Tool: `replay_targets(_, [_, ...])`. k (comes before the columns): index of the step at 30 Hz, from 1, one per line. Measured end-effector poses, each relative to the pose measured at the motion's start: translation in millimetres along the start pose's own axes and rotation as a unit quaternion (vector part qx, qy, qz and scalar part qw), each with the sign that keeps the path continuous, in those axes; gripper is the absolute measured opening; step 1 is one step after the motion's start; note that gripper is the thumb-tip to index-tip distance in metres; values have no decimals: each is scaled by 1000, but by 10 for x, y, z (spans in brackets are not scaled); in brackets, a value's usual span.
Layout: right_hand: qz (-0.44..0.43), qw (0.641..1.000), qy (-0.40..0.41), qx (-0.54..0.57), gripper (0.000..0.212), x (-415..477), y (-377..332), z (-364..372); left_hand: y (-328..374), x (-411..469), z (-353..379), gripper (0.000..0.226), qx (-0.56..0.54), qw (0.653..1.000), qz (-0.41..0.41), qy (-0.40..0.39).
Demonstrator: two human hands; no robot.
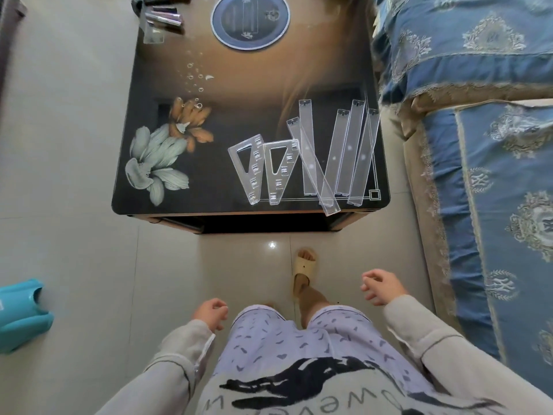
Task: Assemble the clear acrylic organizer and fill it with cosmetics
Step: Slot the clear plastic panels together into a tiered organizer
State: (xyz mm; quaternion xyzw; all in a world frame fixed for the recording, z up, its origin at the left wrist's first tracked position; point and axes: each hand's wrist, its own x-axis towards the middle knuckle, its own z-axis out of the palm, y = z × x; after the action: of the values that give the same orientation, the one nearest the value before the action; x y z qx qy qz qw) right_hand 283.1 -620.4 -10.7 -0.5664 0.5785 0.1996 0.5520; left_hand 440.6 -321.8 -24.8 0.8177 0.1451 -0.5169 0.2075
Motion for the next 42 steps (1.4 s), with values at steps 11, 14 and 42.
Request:
replay_targets(11, [-17,997,-27,-68,10,316,-544,-156,460,86,9,22,-10,1000,-5,10])
replay_targets(14, [-12,997,-32,-73,10,330,-552,-128,674,123,-82,15,7,1000,10,11])
replay_targets(42, [-215,929,220,-206,59,1307,-2236,786,2559,1393,-306,57,212,900,256,283])
